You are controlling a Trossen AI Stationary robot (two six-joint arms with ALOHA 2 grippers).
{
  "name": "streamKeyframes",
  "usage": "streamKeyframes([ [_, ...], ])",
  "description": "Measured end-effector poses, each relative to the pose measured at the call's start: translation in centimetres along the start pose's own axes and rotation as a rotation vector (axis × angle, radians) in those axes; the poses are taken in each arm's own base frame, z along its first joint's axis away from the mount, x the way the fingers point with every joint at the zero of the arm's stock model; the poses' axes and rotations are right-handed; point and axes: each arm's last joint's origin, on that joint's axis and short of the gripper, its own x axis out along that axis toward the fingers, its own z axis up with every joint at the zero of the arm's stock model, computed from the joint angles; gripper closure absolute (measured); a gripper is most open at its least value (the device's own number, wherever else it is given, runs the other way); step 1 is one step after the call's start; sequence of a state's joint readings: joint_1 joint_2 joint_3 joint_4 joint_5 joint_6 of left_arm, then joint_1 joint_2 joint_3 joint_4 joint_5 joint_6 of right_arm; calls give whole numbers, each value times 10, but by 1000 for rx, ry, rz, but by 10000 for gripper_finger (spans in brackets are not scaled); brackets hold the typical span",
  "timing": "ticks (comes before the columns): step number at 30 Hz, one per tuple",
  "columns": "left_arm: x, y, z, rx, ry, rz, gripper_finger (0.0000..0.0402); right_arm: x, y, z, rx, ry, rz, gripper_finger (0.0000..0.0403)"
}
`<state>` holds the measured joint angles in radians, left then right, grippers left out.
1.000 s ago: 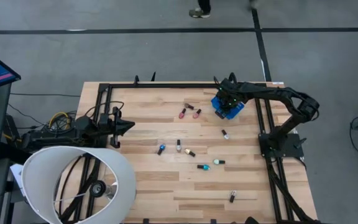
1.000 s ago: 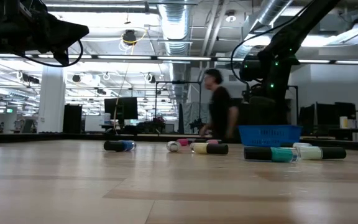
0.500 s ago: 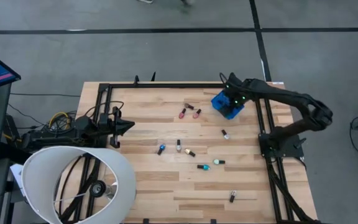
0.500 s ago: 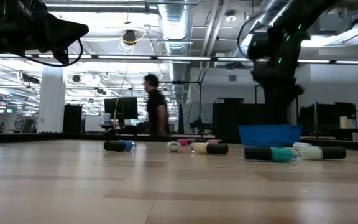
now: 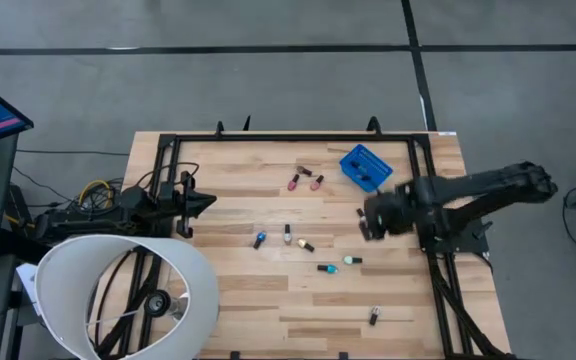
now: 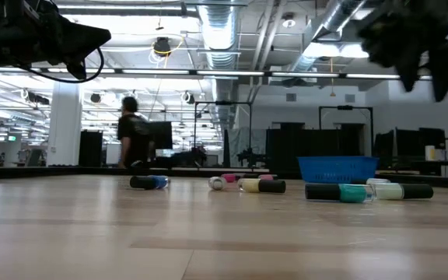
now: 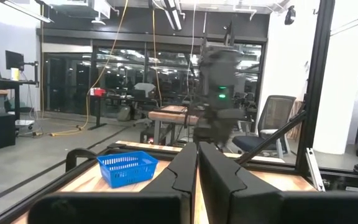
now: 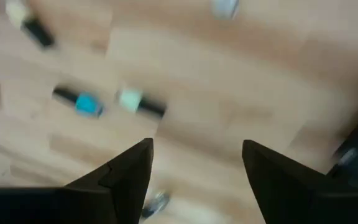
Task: Pick & Place Nail Polish
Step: Put the transparent nail polish bottle into the blue bin
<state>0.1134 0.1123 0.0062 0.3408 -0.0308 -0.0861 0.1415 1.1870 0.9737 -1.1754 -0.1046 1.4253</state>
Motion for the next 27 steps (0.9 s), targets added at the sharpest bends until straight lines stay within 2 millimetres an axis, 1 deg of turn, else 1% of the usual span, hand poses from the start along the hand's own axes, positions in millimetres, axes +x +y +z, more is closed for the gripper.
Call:
streamKeyframes([
  [4, 0, 0, 0, 0, -1, 0, 390, 14, 14, -44, 102, 42, 1, 163],
  [7, 0, 0, 0, 0, -3, 4, 390, 29, 23, -76, 177, 72, 0, 163],
  [10, 0, 0, 0, 0, -6, 3, 390, 46, 32, -104, 243, 105, 9, 162],
  [13, 0, 0, 0, 0, -5, 4, 390, 68, 39, -125, 292, 114, -7, 162],
  [16, 0, 0, 0, 0, -5, 4, 390, 92, 46, -137, 291, 111, -31, 162],
  [20, 1, 0, 0, 0, 0, 4, 390, 117, 53, -140, 294, 100, -56, 162],
  [24, 1, 0, 0, 0, 2, 4, 390, 134, 55, -141, 298, 80, -89, 162],
  [27, 1, 0, 0, 0, 0, 3, 390, 140, 55, -142, 302, 91, -114, 162],
])
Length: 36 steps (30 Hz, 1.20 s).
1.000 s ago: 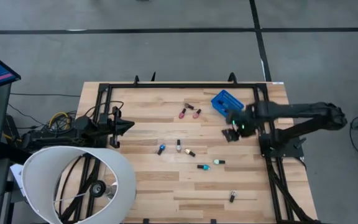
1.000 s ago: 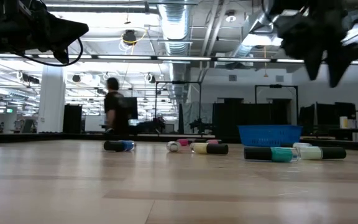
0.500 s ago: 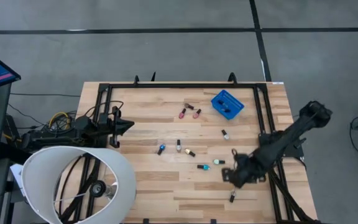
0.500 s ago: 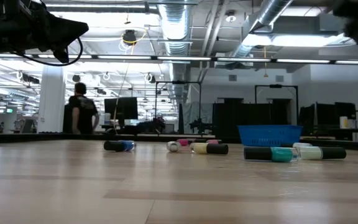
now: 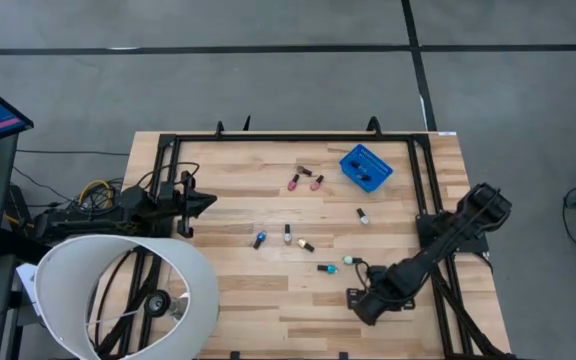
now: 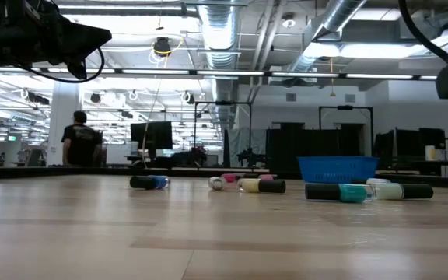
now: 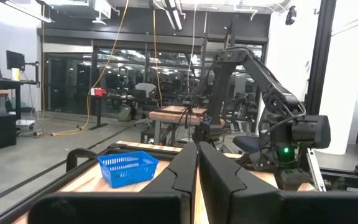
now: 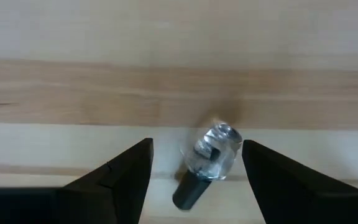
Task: Pick & Place Nail Polish
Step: Put the transparent nail polish bottle into the blue bin
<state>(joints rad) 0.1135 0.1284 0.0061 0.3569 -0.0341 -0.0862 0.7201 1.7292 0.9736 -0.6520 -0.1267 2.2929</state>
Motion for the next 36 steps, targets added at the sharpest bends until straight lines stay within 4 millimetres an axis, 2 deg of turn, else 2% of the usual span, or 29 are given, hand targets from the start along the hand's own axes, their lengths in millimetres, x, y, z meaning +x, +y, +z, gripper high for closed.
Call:
streamKeyframes([
  [12, 0, 0, 0, 0, -5, -1, 390, 4, -2, -2, -2, 13, -29, 171],
  [21, 0, 0, 1, 0, -6, -4, 390, 25, 1, -10, -21, 45, -47, 207],
  [31, 0, 0, 1, 0, -10, -4, 390, 22, 1, -5, -23, 28, -64, 286],
  [36, 0, 0, 1, -1, -11, -1, 390, 21, 2, -1, -26, 12, -73, 291],
])
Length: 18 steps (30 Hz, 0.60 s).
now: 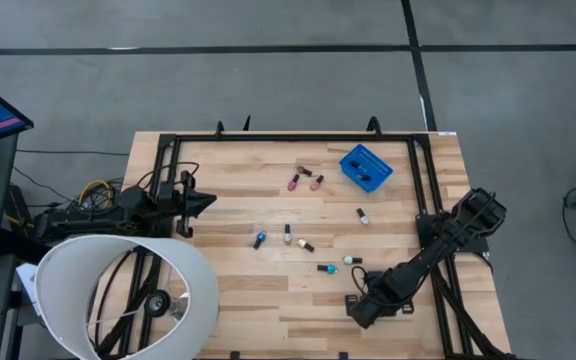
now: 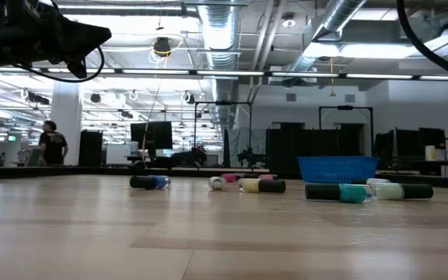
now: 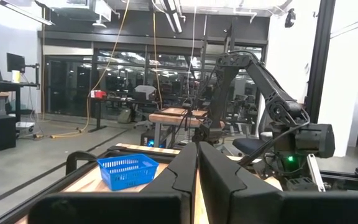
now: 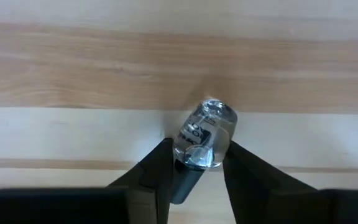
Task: Pick & Place Nail Polish
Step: Put the transparent nail polish bottle into the blue bin
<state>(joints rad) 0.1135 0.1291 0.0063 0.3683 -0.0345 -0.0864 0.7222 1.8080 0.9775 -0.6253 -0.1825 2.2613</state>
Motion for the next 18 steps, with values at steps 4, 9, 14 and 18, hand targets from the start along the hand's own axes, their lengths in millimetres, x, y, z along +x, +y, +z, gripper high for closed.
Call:
streamKeyframes([
  [4, 0, 0, 0, 0, 0, 0, 390, -1, 4, 6, -32, -3, -4, 283],
  [9, 0, 0, 0, 0, 0, 0, 390, -4, 10, 19, -86, -13, -19, 289],
  [14, 0, 0, 0, 0, 0, 0, 390, -10, 18, 36, -160, -34, -24, 289],
  [18, 0, 0, 0, 0, 0, 0, 390, -24, 20, 53, -210, -85, -13, 285],
])
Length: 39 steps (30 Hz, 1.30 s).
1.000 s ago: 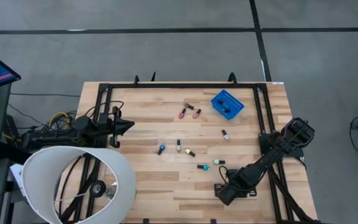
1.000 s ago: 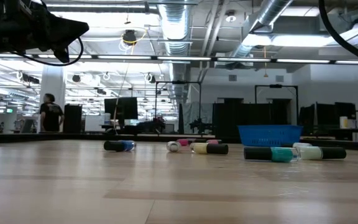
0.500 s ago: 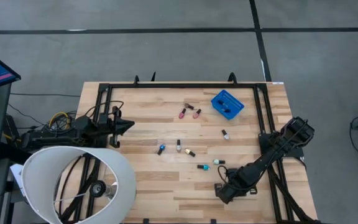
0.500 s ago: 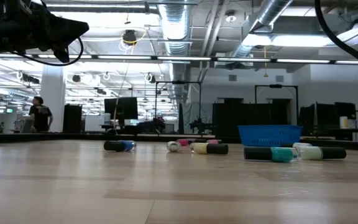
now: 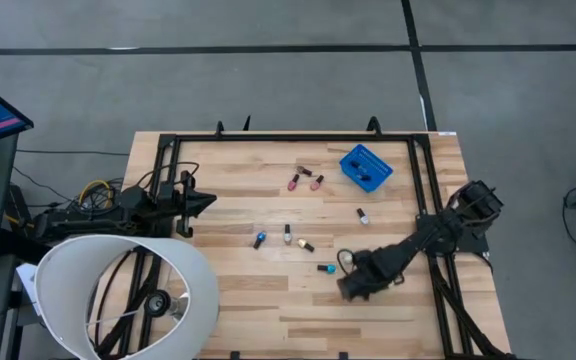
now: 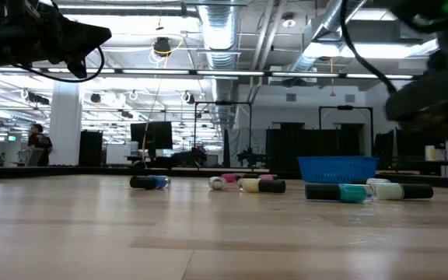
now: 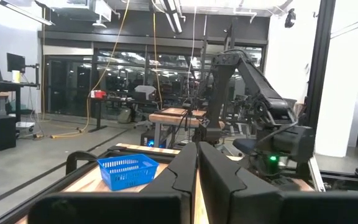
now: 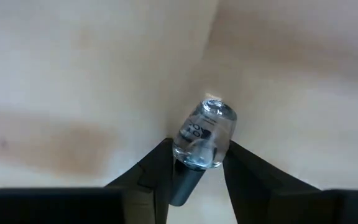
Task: Pick & Place Nail Polish
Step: Put the transparent nail polish bottle into the blue bin
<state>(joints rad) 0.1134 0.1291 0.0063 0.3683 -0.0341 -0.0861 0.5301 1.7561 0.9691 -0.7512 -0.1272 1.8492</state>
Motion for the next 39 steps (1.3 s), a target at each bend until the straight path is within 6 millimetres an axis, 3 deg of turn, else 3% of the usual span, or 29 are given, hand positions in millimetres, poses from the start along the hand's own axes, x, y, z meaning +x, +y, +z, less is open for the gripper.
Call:
streamKeyframes([
  [10, 0, 0, 0, 0, 0, 0, 390, -63, -26, 42, -100, -76, 31, 284],
  [15, 0, 0, 0, 0, 0, -1, 390, -95, -51, 84, -123, -165, 3, 285],
  [20, 0, 0, 0, 0, 0, -1, 390, -118, -74, 138, -126, -261, 16, 285],
  [30, 0, 0, 0, 0, 0, -1, 390, -132, -119, 234, -112, -362, 50, 285],
  [35, 0, 0, 0, 0, 0, -5, 390, -136, -133, 265, -117, -377, 27, 285],
  [39, 0, 0, 0, 0, 0, -5, 390, -130, -131, 284, -182, -354, -8, 285],
])
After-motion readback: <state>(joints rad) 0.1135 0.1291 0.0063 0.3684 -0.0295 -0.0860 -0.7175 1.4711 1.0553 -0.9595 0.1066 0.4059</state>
